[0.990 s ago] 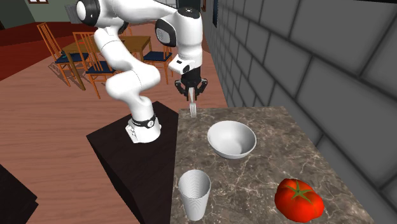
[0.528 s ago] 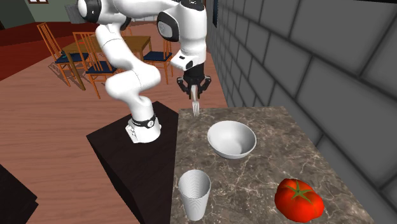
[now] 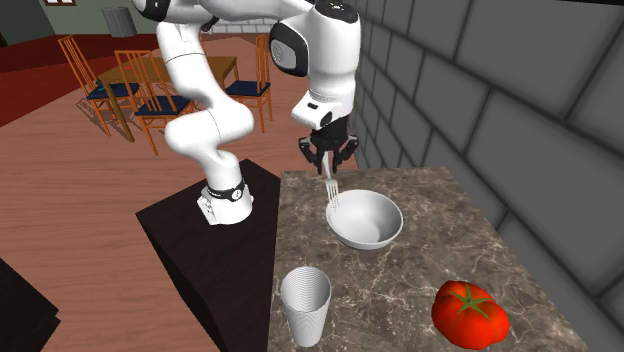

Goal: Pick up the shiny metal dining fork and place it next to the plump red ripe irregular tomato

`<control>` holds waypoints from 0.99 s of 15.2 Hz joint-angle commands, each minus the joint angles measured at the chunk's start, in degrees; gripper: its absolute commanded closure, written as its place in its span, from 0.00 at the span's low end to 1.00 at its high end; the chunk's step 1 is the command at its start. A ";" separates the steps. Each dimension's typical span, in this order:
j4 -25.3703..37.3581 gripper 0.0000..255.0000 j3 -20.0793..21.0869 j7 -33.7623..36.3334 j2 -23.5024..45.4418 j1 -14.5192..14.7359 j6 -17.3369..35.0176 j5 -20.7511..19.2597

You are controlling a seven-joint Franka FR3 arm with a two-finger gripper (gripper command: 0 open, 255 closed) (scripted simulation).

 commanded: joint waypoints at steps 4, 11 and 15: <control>9.89 1.00 0.07 -0.41 12.21 -2.73 2.12 -3.40; 26.05 1.00 -0.12 0.26 28.06 -4.76 1.29 -8.46; 38.24 1.00 -0.48 0.95 38.19 -4.93 -1.15 -11.65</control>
